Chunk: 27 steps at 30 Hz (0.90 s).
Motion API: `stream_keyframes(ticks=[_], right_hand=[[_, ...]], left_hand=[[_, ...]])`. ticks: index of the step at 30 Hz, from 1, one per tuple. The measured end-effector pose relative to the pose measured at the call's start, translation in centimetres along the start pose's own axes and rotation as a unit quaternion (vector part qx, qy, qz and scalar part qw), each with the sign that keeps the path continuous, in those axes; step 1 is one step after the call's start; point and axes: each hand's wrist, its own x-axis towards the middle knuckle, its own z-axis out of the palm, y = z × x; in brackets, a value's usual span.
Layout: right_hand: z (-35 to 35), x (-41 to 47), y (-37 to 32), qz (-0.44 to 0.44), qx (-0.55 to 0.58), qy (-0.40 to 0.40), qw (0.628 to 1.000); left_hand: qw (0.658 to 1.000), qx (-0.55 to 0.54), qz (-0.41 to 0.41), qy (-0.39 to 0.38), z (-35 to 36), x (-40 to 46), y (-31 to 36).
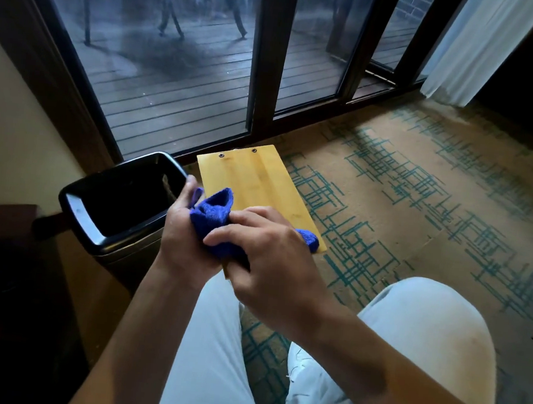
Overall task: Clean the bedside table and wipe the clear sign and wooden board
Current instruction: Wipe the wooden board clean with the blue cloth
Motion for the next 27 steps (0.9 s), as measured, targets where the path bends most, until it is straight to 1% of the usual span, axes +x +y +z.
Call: stream_keyframes(ticks=[3, 8, 10, 12, 13, 15, 19, 22, 27], right_hand=[[-0.7, -1.1, 0.3, -0.001, 0.031, 0.019, 0.999], [-3.3, -2.7, 1.7, 0.012, 0.059, 0.062, 0.996], [-4.5, -2.7, 2.7, 0.052, 0.057, 0.065, 0.995], [-5.7, -2.6, 4.1, 0.121, 0.053, 0.061, 0.989], [-6.2, -2.5, 4.9, 0.153, 0.072, 0.059, 0.984], [-7.3, -1.9, 6.0, 0.196, 0.145, 0.062, 0.968], [-8.4, 0.0, 6.9, 0.238, 0.226, 0.067, 0.942], [-8.4, 1.4, 7.1, 0.263, 0.237, 0.081, 0.932], [-8.5, 2.8, 7.7, 0.270, 0.236, 0.101, 0.928]], left_hand=[[0.999, 0.017, -0.027, 0.022, 0.1, 0.4, 0.2], [0.999, 0.011, 0.043, 0.016, 0.0, 0.8, 0.2], [0.999, -0.007, 0.049, 0.020, -0.2, 0.7, 0.8], [0.998, -0.016, 0.065, 0.019, -0.3, 0.5, 1.5], [0.997, -0.007, 0.073, 0.014, -0.3, 0.4, 1.7], [0.996, 0.023, 0.081, 0.008, -0.2, 0.1, 2.0], [0.993, 0.089, 0.083, -0.003, 0.0, -0.3, 1.5], [0.988, 0.128, 0.083, -0.025, -0.2, -0.4, 1.1], [0.978, 0.193, 0.076, -0.024, -0.9, -1.0, 0.5]])
